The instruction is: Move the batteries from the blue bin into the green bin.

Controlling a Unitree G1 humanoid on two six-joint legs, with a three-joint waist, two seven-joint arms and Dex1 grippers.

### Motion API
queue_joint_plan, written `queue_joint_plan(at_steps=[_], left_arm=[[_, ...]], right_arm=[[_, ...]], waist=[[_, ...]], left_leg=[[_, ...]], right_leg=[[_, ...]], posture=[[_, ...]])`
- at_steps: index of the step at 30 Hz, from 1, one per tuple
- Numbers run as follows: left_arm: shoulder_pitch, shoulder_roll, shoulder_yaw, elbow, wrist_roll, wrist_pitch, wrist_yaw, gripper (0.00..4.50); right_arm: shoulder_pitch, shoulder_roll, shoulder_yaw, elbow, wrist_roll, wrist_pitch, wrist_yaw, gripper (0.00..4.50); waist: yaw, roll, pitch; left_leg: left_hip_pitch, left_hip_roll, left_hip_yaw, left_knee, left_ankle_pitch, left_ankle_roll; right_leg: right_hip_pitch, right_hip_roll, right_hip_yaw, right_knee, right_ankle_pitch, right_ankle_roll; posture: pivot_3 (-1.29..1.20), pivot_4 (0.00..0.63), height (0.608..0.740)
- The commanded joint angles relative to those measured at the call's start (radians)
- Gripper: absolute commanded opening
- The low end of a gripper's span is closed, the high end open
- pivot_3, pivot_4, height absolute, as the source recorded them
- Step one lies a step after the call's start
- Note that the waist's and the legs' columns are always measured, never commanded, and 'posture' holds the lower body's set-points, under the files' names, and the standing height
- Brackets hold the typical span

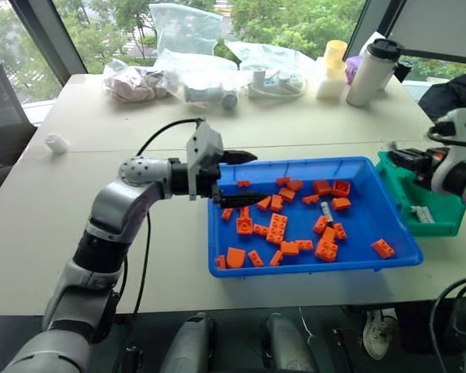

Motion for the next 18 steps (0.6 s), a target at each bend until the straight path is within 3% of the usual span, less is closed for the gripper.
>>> queue_joint_plan(at_steps=[1,5,6,8,11,13,16,18], left_arm=[[-0.051,-0.025,-0.008,0.045,0.017,-0.055,-0.028,4.50],[-0.082,-0.040,-0.034,0.096,0.055,-0.090,-0.060,4.50],[-0.087,-0.043,-0.038,0.107,0.062,-0.098,-0.064,4.50],[-0.091,-0.046,-0.046,0.119,0.077,-0.112,-0.071,4.50],[-0.088,-0.050,-0.047,0.124,0.088,-0.119,-0.079,4.50],[-0.078,-0.041,-0.047,0.111,0.089,-0.111,-0.088,4.50],[-0.049,0.008,-0.044,0.052,0.079,-0.071,-0.120,4.50],[-0.017,0.066,-0.054,-0.015,0.067,-0.033,-0.161,4.50]], right_arm=[[0.034,-0.040,-0.049,0.002,-0.016,-0.024,-0.026,0.02],[0.044,-0.047,-0.017,0.053,-0.039,-0.069,-0.051,0.02],[0.041,-0.048,-0.010,0.067,-0.046,-0.080,-0.060,1.05],[0.040,-0.051,0.005,0.086,-0.053,-0.101,-0.063,1.87],[0.028,-0.053,0.020,0.116,-0.059,-0.129,-0.072,3.55],[0.007,-0.058,0.032,0.133,-0.063,-0.149,-0.077,4.44],[-0.018,-0.079,0.051,0.094,-0.030,-0.188,-0.018,4.44],[0.033,-0.127,0.117,0.001,0.027,-0.168,0.105,4.44]], waist=[[-0.008,0.000,0.000],[-0.027,0.001,-0.001],[-0.027,0.001,-0.001],[-0.026,0.001,-0.001],[-0.024,0.001,-0.001],[-0.023,0.001,-0.001],[-0.023,0.001,-0.001],[-0.026,0.002,0.000]], left_leg=[[0.000,0.000,0.000,0.000,0.000,0.000],[0.001,0.001,0.001,-0.001,0.000,0.000],[0.001,0.001,0.001,-0.001,0.000,0.000],[0.001,0.001,0.001,-0.001,0.000,0.000],[0.001,0.001,0.001,-0.001,0.000,0.000],[0.001,0.001,0.001,-0.001,0.000,0.000],[0.001,0.001,0.001,-0.001,0.000,0.000],[0.001,0.001,0.001,-0.001,0.000,0.000]], right_leg=[[0.000,0.000,0.000,0.000,0.000,0.000],[0.000,0.002,0.001,0.000,0.000,0.000],[0.000,0.002,0.001,0.000,0.000,0.000],[0.000,0.002,0.001,0.000,0.000,0.000],[0.000,0.002,0.001,0.000,0.000,0.000],[0.000,0.002,0.002,0.000,0.000,0.000],[0.000,0.002,0.002,0.000,0.000,0.000],[-0.001,0.002,0.002,0.000,0.000,0.000]], posture=[[0.00,0.150,0.740],[0.00,0.150,0.740],[0.00,0.150,0.740],[0.00,0.150,0.740],[0.00,0.150,0.740],[0.00,0.150,0.740],[0.00,0.150,0.740],[0.00,0.150,0.740]])
